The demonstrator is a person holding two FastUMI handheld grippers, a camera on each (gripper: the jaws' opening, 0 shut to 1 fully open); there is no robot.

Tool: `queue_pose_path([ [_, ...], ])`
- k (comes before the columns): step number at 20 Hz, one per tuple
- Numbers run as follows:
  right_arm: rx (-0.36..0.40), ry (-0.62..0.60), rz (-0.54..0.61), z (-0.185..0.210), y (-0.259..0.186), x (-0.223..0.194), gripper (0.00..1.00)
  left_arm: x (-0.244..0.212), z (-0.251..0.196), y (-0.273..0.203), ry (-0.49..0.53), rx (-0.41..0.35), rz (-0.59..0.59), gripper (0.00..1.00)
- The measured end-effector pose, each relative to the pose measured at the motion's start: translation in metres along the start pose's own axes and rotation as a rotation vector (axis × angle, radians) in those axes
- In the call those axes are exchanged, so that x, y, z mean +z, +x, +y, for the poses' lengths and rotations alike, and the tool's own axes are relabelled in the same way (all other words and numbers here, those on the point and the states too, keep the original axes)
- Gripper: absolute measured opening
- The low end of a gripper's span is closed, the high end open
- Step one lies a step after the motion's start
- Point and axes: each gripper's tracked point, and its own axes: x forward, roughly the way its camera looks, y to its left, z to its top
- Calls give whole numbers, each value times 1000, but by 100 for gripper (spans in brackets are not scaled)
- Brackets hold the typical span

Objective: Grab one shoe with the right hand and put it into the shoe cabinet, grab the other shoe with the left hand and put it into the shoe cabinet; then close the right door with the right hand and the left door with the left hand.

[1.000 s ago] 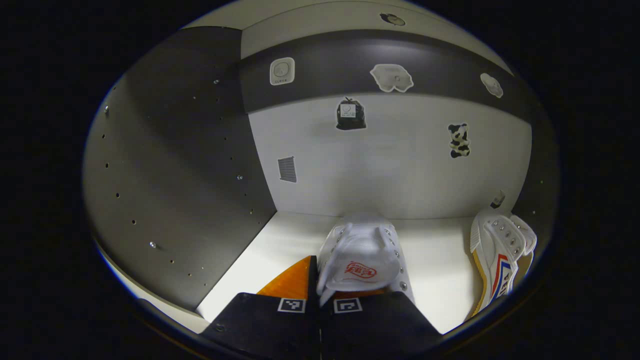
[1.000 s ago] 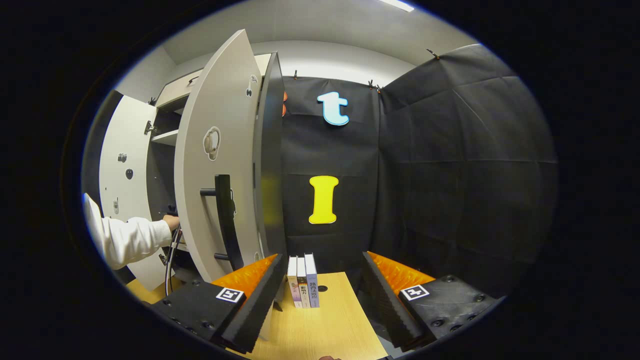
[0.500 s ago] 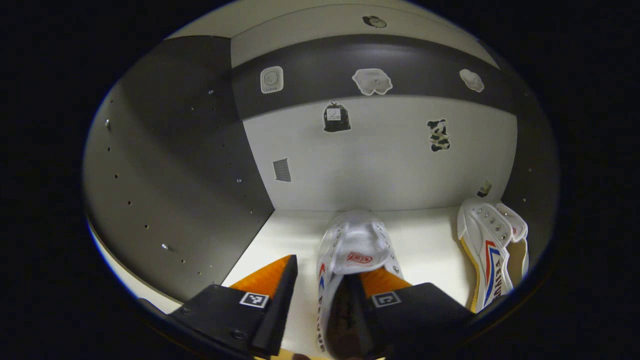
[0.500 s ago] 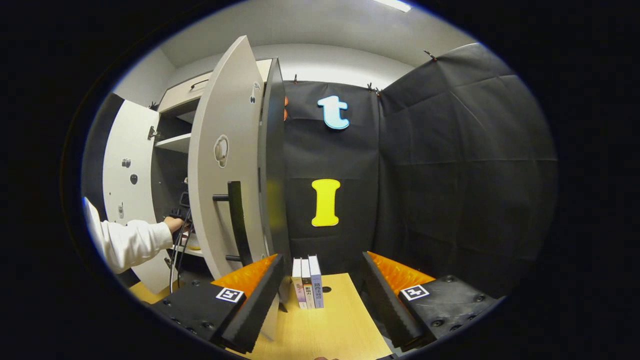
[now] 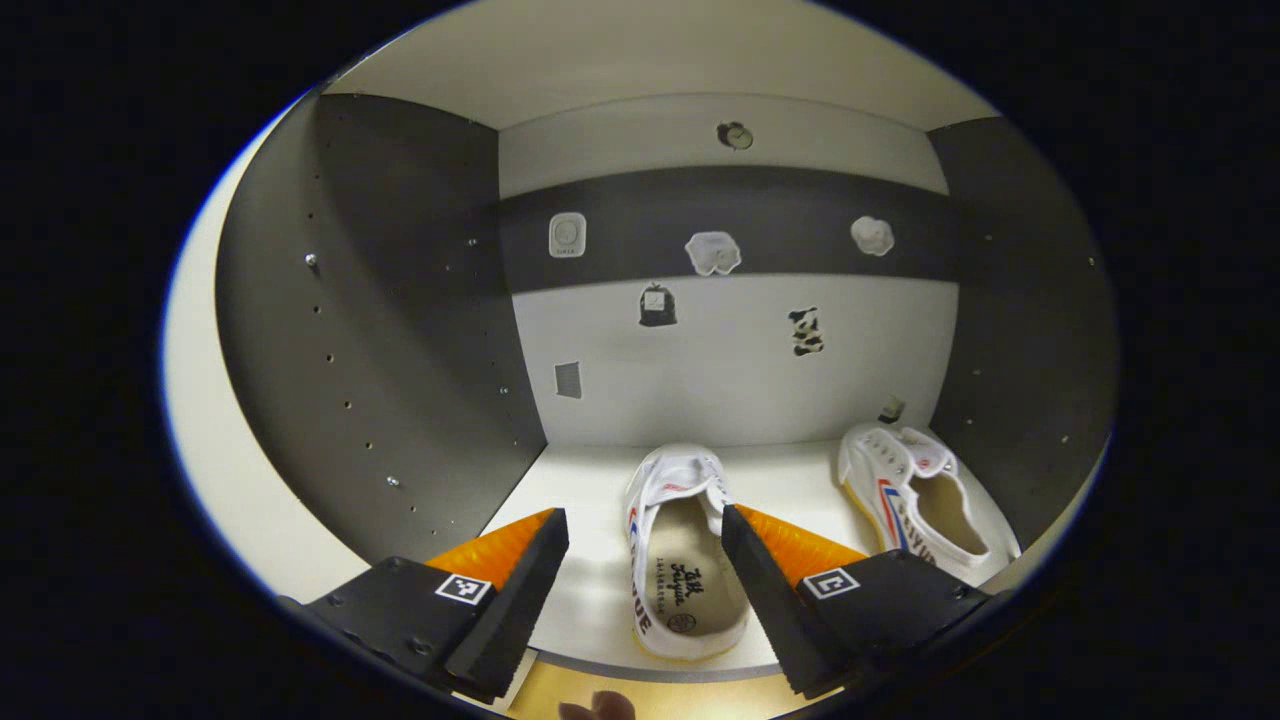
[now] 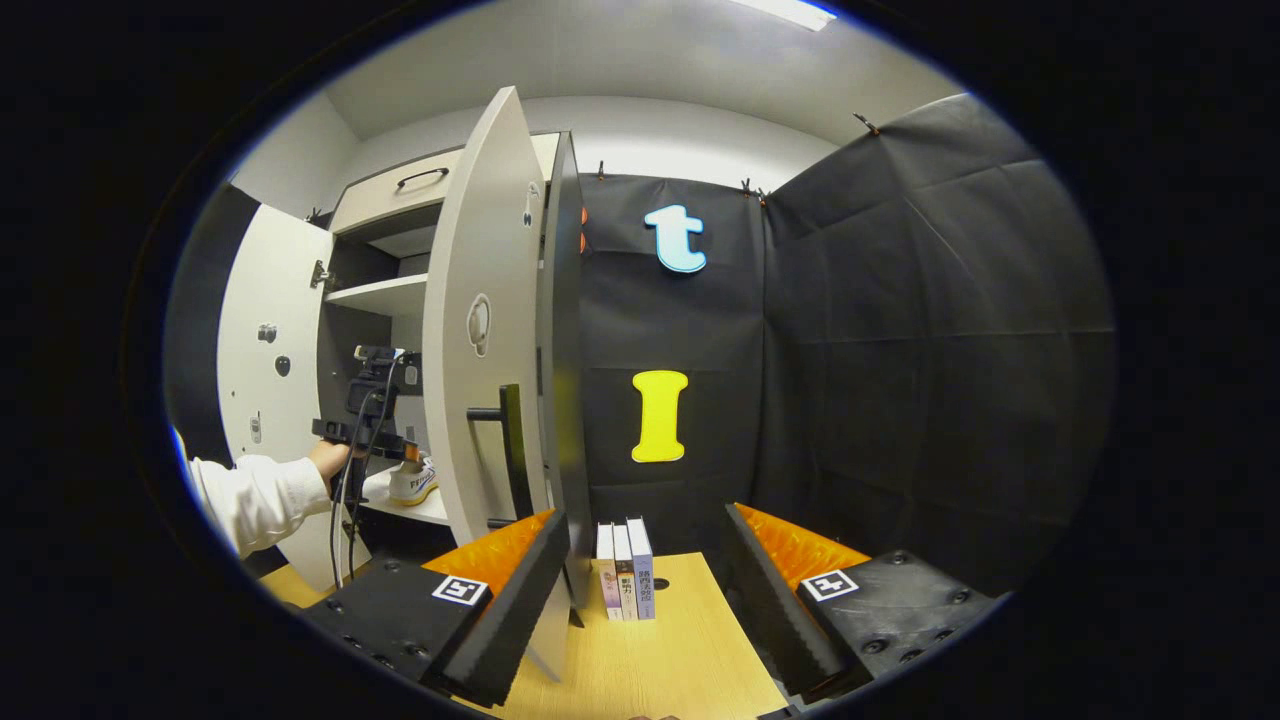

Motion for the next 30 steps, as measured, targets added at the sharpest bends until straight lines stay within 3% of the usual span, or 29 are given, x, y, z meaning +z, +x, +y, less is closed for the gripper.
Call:
queue_pose_path([
  [6,25,45,0,18,-4,7,98,33,-11,-90,-20,-82,-161,97],
  [7,22,40,-6,18,-4,10,94,39,-12,-107,-22,-92,-196,96],
  [11,20,36,-21,21,-1,18,98,42,-4,-174,-28,-96,-284,96],
  [19,-9,55,-15,18,19,20,98,6,13,-287,-99,-162,-308,97],
  [30,-5,29,7,24,63,10,98,-43,72,-360,-135,-117,-305,96],
])
